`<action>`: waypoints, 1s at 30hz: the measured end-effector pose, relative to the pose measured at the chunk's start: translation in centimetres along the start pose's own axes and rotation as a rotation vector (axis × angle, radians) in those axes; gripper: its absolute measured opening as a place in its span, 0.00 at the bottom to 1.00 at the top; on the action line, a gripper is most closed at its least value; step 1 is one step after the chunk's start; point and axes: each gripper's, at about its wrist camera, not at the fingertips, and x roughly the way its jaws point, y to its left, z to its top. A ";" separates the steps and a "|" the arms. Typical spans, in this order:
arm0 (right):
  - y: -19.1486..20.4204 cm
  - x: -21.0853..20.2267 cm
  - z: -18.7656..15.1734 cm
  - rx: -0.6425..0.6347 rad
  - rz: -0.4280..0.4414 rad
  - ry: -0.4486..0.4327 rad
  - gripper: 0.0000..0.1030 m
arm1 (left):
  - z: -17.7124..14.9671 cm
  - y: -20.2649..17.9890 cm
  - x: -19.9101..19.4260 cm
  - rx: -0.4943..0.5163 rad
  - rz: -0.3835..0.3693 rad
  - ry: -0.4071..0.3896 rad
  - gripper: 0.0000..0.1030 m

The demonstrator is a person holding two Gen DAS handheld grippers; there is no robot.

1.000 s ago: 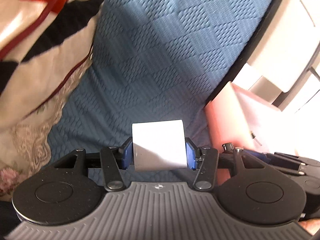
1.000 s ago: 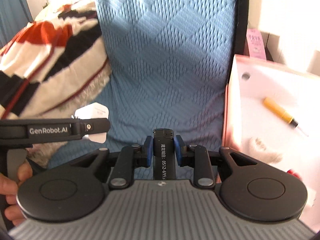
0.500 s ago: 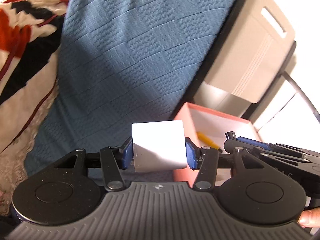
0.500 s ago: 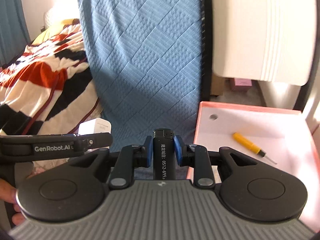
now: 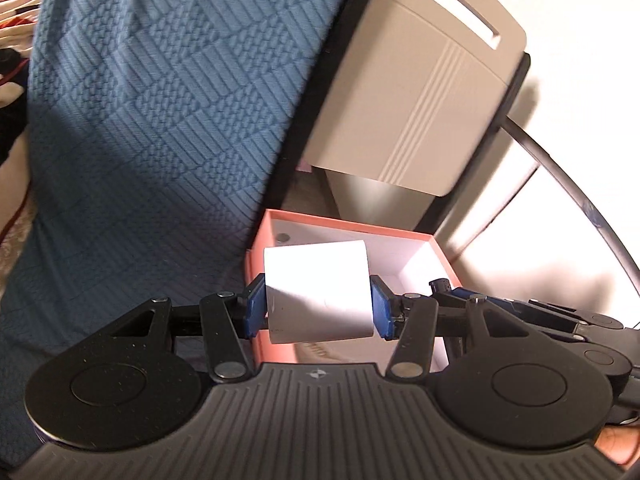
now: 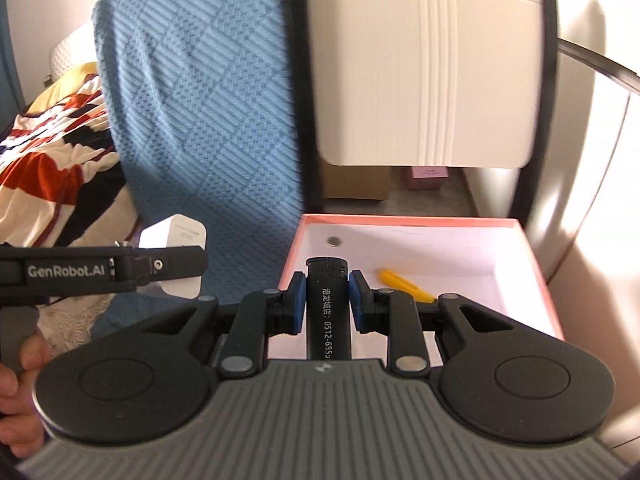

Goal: Organize rigid objects
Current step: 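Open the right gripper to drop the black stick into the box while the left gripper lowers the charger, then open the left gripper to drop the white charger into the box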

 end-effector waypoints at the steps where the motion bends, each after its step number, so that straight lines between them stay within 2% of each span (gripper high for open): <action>1: -0.6 -0.1 -0.2 0.005 -0.006 0.002 0.26 | -0.2 -0.5 0.3 0.006 -0.004 0.005 0.56; 6: -3.6 -0.1 -1.6 0.030 -0.040 0.025 0.26 | -1.9 -2.5 2.2 0.029 -0.014 0.047 0.56; 16: -8.9 1.7 -5.9 0.106 -0.066 0.137 0.26 | -6.4 -4.6 7.1 0.039 -0.011 0.178 0.56; 25: -11.0 3.6 -9.6 0.185 -0.049 0.232 0.26 | -9.4 -5.0 9.3 0.064 0.024 0.267 0.56; 30: -11.0 3.6 -9.8 0.206 -0.025 0.233 0.26 | -9.5 -4.9 9.1 0.072 0.028 0.266 0.57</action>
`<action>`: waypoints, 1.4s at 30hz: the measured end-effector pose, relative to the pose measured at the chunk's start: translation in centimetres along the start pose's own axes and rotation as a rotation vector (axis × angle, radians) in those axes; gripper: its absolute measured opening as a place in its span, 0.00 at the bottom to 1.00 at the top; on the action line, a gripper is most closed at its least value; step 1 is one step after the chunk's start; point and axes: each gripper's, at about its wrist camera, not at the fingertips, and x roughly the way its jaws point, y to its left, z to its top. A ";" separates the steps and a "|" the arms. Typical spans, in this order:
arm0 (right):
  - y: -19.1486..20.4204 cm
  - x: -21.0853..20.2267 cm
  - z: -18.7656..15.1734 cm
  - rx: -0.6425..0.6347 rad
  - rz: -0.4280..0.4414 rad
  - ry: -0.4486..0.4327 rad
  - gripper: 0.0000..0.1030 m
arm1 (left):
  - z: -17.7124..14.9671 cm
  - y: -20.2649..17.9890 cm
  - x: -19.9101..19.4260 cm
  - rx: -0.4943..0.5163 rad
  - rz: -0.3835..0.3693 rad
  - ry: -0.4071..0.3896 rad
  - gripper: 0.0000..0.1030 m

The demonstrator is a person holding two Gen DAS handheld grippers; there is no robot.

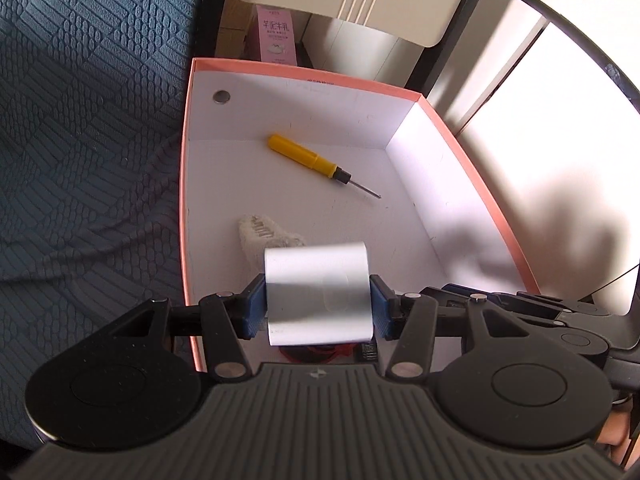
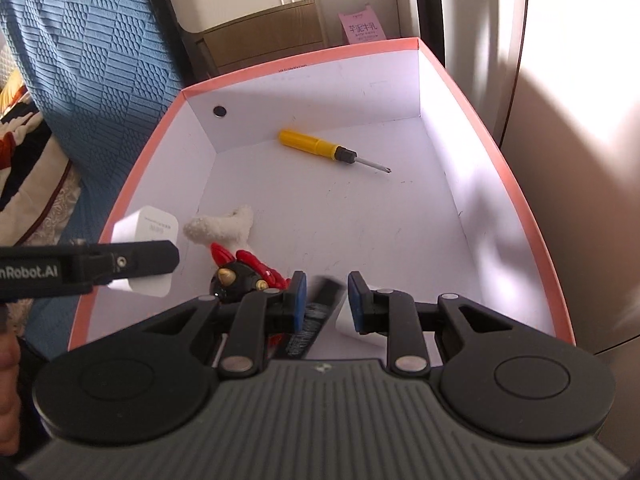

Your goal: Organize rigid objects

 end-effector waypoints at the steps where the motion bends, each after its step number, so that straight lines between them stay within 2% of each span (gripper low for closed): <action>1: 0.1 -0.1 0.1 0.001 0.000 -0.004 0.26 | 0.1 0.0 -0.1 0.002 -0.003 0.000 0.58; 5: 0.5 -1.2 0.8 -0.005 0.003 -0.036 0.26 | 0.4 -0.2 -1.2 0.019 0.010 -0.027 0.58; 8: 1.1 -2.7 1.6 -0.015 0.007 -0.076 0.26 | 0.8 -0.2 -2.8 0.019 -0.009 -0.058 0.58; 18: 3.5 -9.6 3.9 -0.046 0.022 -0.244 0.26 | 1.8 -1.4 -11.2 0.068 -0.040 -0.224 0.58; 22: 4.7 -12.0 3.7 -0.055 0.033 -0.288 0.26 | 1.7 -1.7 -14.7 0.081 -0.047 -0.295 0.58; 29: 6.8 -15.5 1.8 -0.067 0.065 -0.316 0.26 | 0.7 -1.8 -20.5 0.104 -0.045 -0.407 0.58; 35: 8.0 -17.4 0.0 -0.077 0.064 -0.324 0.26 | -0.8 -1.4 -22.6 0.105 -0.062 -0.424 0.58; 42: 9.3 -18.4 -1.5 -0.084 0.067 -0.330 0.26 | -2.3 -0.8 -23.5 0.095 -0.071 -0.418 0.58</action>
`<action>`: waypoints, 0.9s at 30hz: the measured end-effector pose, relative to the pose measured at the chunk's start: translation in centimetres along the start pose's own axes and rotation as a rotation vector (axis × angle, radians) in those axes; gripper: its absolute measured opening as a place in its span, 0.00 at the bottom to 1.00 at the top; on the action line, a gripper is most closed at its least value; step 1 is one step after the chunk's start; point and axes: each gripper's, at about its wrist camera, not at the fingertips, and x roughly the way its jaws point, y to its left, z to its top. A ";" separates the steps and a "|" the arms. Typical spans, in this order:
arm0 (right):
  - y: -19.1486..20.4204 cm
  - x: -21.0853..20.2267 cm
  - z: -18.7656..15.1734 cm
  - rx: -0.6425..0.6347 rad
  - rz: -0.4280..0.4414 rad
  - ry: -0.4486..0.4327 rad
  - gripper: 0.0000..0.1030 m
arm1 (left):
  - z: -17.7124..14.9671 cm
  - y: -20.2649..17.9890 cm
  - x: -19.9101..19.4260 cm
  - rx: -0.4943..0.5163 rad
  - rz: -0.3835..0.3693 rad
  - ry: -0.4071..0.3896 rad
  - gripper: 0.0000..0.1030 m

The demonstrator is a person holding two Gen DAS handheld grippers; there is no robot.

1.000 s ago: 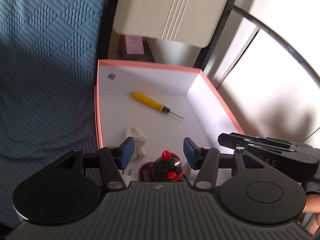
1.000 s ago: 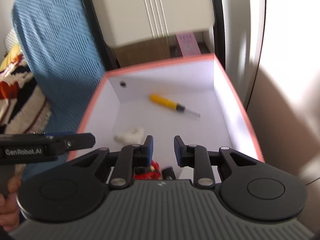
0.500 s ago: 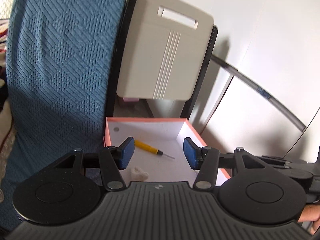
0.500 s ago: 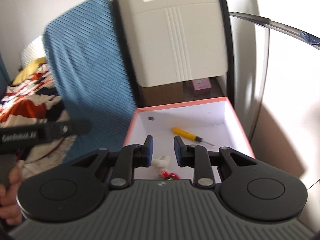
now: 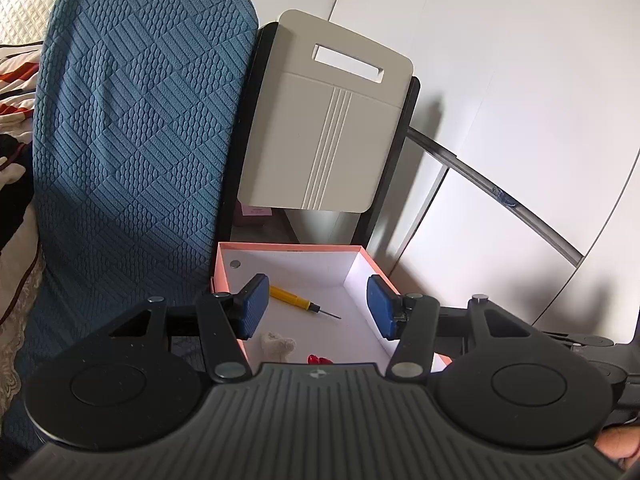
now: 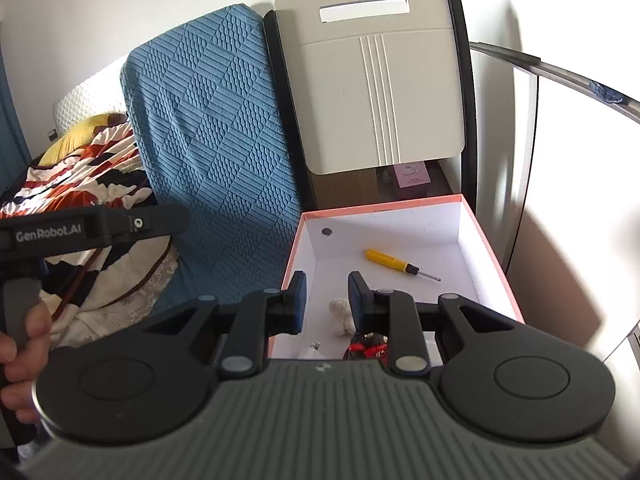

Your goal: Organize rigid objects

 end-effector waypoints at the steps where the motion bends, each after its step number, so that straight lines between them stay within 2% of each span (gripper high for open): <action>1: 0.1 0.0 -0.3 -0.001 -0.004 0.002 0.26 | -0.2 0.1 -0.1 -0.005 0.000 0.002 0.58; 13: 0.4 1.2 -4.2 0.002 -0.052 0.077 0.26 | -2.5 1.5 0.1 -0.036 0.027 0.056 0.58; 27: 0.7 0.8 -4.8 0.013 -0.080 0.082 0.26 | -3.6 1.8 0.6 -0.041 0.039 0.090 0.58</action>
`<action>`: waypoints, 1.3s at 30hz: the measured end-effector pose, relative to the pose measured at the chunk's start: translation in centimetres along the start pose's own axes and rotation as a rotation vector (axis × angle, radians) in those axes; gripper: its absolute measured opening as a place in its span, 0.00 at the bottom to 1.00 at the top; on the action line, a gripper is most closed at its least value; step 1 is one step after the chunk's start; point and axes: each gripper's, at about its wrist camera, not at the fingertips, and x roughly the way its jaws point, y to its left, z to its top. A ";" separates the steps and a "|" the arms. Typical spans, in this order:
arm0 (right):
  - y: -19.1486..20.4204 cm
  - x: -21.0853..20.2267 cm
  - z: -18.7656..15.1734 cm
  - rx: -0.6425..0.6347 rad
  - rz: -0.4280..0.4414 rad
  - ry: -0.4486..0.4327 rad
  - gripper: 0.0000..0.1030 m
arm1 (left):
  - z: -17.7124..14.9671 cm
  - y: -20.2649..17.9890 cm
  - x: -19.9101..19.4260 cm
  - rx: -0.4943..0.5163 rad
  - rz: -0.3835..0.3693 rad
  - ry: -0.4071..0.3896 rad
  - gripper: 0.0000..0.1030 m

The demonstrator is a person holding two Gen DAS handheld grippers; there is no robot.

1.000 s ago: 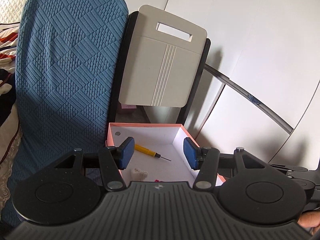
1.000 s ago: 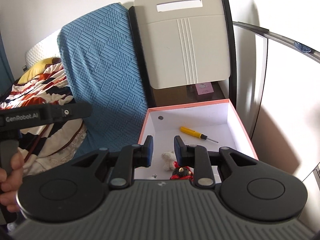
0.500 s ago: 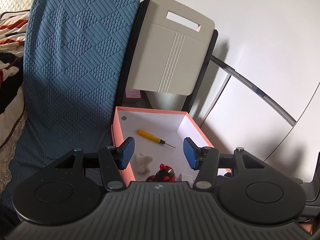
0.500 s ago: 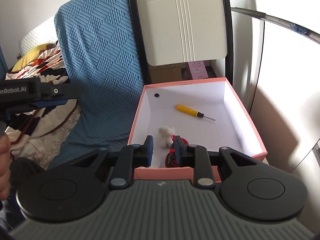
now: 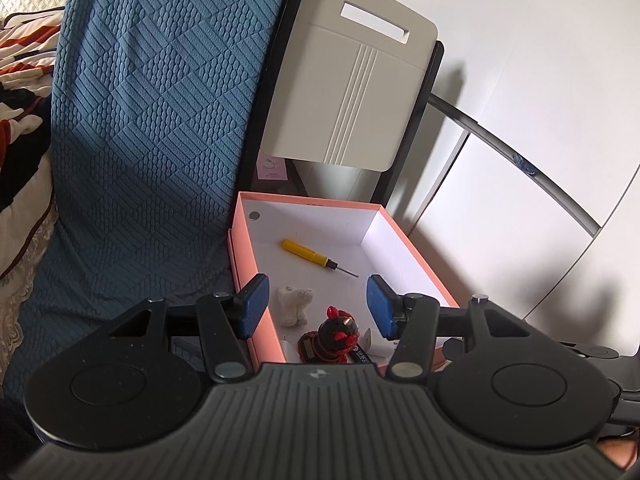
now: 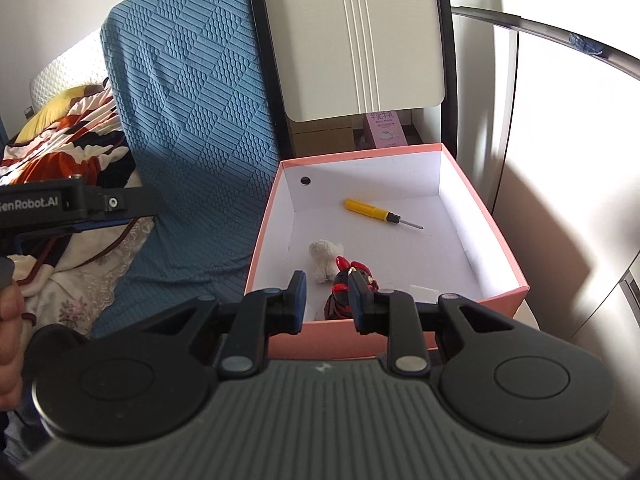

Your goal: Organize rigid objects

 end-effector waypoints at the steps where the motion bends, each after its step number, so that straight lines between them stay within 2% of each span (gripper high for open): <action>1: 0.0 0.1 0.0 0.002 0.000 0.003 0.26 | -0.1 0.1 0.1 -0.002 0.002 0.002 0.60; 4: 0.2 0.2 -0.1 -0.002 -0.010 0.004 0.28 | -0.2 0.3 0.4 -0.007 0.013 0.015 0.67; 6: 0.2 0.3 -0.2 -0.008 -0.017 0.005 0.38 | -0.2 0.6 0.6 -0.014 0.021 0.015 0.79; 8: 0.1 0.6 -0.1 -0.009 -0.022 0.010 0.71 | -0.2 0.8 0.6 -0.013 0.028 0.008 0.94; 10: -0.2 0.7 -0.1 0.002 -0.037 0.006 0.90 | -0.1 0.8 0.6 0.001 0.050 0.002 0.97; 14: -0.4 0.9 0.1 0.006 -0.042 0.008 0.92 | 0.1 0.9 0.7 0.009 0.069 0.005 1.00; 16: -0.4 1.1 0.2 0.008 -0.040 0.011 1.00 | 0.1 0.9 0.8 0.006 0.072 0.005 1.00; 33: -0.4 1.1 0.0 0.010 -0.063 0.007 1.00 | 0.1 0.3 0.6 0.032 0.087 -0.006 1.00; 39: -0.3 1.2 -0.2 0.006 -0.065 0.014 1.00 | -0.1 0.7 0.8 0.020 0.121 0.003 1.00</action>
